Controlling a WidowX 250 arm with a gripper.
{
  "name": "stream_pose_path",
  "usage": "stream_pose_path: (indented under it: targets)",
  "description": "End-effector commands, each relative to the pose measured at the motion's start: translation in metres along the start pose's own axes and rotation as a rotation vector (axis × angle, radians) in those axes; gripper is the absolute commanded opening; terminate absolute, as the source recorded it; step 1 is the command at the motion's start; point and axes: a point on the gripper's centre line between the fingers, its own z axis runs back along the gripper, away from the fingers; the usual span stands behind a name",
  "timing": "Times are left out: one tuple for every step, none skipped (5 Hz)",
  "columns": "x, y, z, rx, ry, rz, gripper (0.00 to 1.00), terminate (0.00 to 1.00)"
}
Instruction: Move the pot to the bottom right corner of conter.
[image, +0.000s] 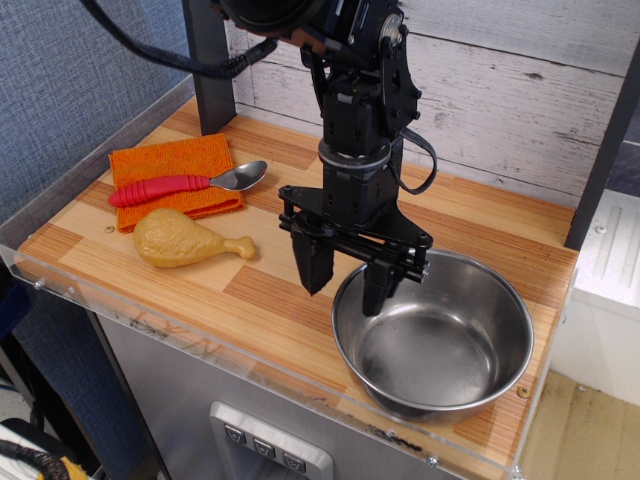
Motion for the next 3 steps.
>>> stream_pose_path:
  targets:
    - [0.006, 0.009, 0.016, 0.022, -0.047, -0.047, 1.0, 0.0]
    - [0.013, 0.01, 0.034, 0.028, -0.094, -0.065, 1.0, 0.0]
    - [0.022, 0.008, 0.059, 0.003, -0.165, -0.077, 1.0, 0.0]
